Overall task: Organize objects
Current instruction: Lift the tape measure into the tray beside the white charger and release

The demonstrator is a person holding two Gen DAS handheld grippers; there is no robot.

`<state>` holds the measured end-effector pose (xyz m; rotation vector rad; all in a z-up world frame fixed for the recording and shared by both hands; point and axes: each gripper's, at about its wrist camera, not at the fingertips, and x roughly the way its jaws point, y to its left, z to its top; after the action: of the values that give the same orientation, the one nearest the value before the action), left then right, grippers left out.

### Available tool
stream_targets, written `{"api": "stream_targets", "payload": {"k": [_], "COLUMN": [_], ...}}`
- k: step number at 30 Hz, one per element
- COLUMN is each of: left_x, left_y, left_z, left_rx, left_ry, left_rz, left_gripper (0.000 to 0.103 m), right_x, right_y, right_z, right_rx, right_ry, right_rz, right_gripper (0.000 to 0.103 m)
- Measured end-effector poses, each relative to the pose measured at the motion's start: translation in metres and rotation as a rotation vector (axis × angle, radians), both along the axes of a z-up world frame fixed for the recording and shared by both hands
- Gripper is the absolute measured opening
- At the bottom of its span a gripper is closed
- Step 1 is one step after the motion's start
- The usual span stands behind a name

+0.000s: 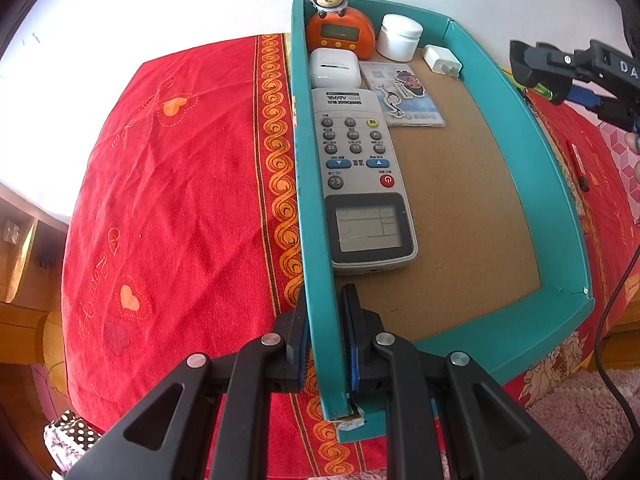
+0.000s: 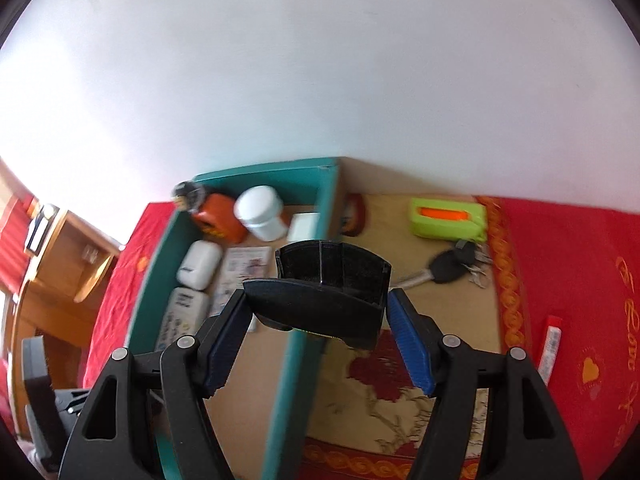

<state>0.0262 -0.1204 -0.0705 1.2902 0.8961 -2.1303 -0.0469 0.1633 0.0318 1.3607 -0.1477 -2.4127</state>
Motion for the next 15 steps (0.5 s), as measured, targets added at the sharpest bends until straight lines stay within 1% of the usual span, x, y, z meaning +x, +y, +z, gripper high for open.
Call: {"api": "stream_targets", "payload": {"k": [7,9,13,15], "left_x": [-0.003,-0.004,-0.005,-0.007], "left_y": [0.0,0.0,0.0,0.0], "left_z": [0.001,0.001,0.001,0.001], "left_rx": [0.0,-0.001,-0.001,-0.001], "left_ry": [0.001,0.002,0.002,0.001], "left_rz": [0.005,0.006,0.008,0.007], "left_gripper": [0.013,0.013,0.013,0.013], "right_x": [-0.002,-0.005,-0.011,-0.015], "right_y": [-0.029,-0.036,-0.05,-0.058], "right_z": [0.001,0.0,-0.001,-0.002], "right_rx": [0.06,0.079,0.147,0.2], "right_ry": [0.004,-0.006,-0.011,-0.008], "right_rz": [0.133,0.188,0.301,0.363], "right_gripper": [0.071,0.071,0.071,0.071]}}
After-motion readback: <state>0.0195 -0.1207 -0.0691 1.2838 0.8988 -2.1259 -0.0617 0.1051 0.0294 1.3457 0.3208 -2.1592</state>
